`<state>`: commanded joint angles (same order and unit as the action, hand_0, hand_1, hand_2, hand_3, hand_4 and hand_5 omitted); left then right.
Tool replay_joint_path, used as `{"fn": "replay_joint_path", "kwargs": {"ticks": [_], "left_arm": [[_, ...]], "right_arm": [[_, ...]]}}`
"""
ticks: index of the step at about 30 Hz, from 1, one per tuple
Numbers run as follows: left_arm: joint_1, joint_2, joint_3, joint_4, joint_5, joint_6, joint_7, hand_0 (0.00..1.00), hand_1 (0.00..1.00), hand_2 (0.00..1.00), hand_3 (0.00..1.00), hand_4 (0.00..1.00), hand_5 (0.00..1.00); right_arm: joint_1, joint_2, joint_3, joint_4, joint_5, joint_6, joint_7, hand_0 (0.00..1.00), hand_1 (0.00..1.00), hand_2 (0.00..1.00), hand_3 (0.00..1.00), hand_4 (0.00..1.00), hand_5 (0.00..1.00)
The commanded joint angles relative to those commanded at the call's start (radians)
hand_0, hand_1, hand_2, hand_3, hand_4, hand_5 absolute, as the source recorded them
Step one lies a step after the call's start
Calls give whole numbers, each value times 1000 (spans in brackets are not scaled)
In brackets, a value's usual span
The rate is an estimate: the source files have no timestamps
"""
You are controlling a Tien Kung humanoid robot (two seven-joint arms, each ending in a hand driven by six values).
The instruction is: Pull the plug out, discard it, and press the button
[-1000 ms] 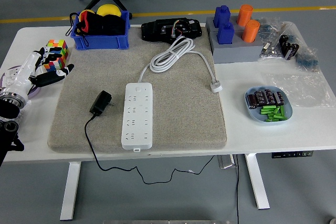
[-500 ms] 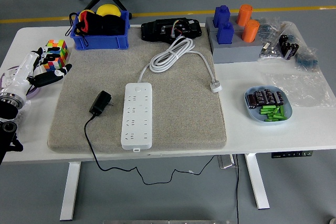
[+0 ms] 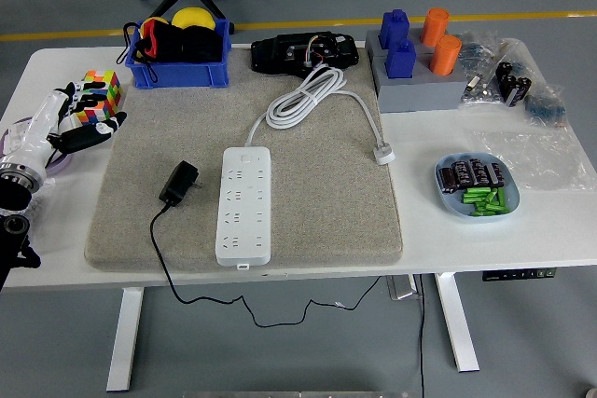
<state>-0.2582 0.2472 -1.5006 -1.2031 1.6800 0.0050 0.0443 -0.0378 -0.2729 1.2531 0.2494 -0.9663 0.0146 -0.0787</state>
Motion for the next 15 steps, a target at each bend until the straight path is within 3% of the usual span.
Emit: {"fn": "replay_joint_path", "kwargs": {"ticks": [15], "left_arm": [[8, -2, -11, -4, 2, 3, 1, 826, 786, 744, 795, 766, 287]], "right_arm": [[-5, 3, 5, -1, -5, 1, 0, 725, 678, 656, 644, 743, 607]]}}
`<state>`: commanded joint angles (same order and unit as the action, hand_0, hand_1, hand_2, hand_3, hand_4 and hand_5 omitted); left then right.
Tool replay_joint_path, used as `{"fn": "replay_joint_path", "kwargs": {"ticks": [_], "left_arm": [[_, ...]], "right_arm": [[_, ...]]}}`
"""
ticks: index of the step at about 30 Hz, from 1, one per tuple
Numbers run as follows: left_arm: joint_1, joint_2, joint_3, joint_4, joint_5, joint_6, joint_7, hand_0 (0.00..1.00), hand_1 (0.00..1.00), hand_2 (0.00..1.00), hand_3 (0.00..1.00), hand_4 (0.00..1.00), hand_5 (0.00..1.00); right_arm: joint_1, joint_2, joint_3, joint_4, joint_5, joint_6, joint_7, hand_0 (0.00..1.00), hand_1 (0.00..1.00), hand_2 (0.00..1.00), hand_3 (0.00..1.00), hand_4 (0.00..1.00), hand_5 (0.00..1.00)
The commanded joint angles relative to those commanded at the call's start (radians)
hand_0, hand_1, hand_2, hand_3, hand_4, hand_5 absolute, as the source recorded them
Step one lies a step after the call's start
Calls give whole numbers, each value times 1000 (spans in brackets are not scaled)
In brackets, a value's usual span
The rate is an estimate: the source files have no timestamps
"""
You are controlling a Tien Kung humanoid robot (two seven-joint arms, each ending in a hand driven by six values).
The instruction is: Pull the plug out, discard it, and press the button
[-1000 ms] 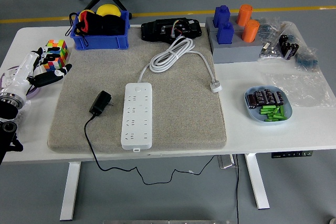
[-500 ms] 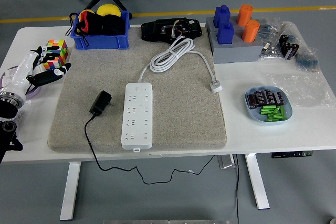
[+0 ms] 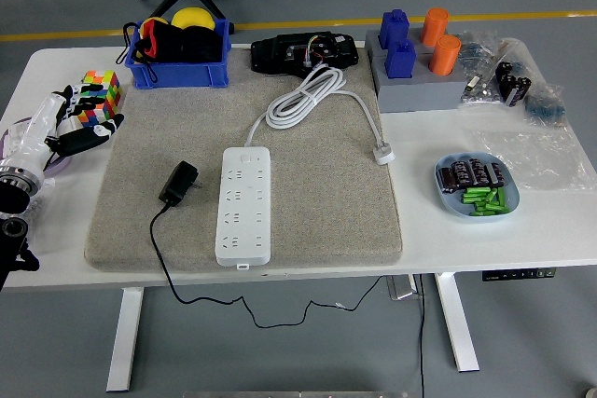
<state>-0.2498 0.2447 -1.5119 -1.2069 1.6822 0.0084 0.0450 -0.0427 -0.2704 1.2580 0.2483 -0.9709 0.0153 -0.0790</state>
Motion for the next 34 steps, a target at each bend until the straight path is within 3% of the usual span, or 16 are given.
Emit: {"fn": "replay_joint_path", "kwargs": {"ticks": [34], "left_arm": [[31, -11, -16, -47, 0, 0, -2, 822, 778, 733, 786, 747, 256]], "right_arm": [[-13, 22, 35, -1, -16, 0, -1, 726, 679, 658, 646, 747, 607]]}}
